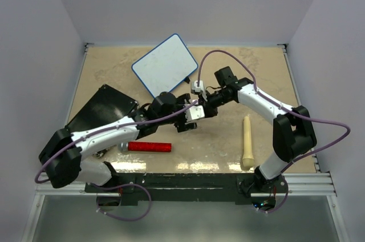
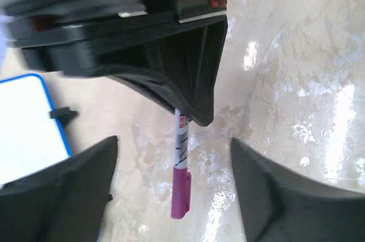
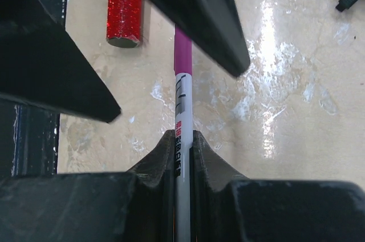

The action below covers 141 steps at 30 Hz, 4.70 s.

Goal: Write a sentence on the whiteboard
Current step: Open the whiteboard marker at the center of the board.

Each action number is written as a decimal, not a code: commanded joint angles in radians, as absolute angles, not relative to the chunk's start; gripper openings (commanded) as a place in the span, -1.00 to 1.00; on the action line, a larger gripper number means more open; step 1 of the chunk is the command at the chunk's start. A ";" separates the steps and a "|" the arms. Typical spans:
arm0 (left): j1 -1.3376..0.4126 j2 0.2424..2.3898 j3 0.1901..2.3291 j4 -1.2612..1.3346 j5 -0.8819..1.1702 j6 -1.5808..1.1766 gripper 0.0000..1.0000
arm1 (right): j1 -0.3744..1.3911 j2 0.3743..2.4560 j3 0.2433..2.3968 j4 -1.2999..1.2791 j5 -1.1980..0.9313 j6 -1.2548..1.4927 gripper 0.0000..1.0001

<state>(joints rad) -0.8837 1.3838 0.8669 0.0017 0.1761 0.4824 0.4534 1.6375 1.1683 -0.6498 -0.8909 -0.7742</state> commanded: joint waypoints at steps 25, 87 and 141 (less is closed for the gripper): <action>-0.781 1.184 0.735 0.018 0.535 0.514 0.36 | 0.462 1.575 1.218 -0.911 -1.038 -1.154 -1.00; -0.706 1.344 0.888 -0.167 0.515 0.416 -1.00 | 0.503 1.632 1.204 -0.661 -1.066 -0.724 0.05; -0.692 1.264 0.822 -0.058 0.532 0.345 -1.00 | 0.433 1.637 1.243 -0.759 -1.202 -0.841 0.05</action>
<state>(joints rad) -0.7067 1.2915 0.8265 -0.1417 0.4942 0.3943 0.4335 1.6802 1.2205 -0.7692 -1.1030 -0.8326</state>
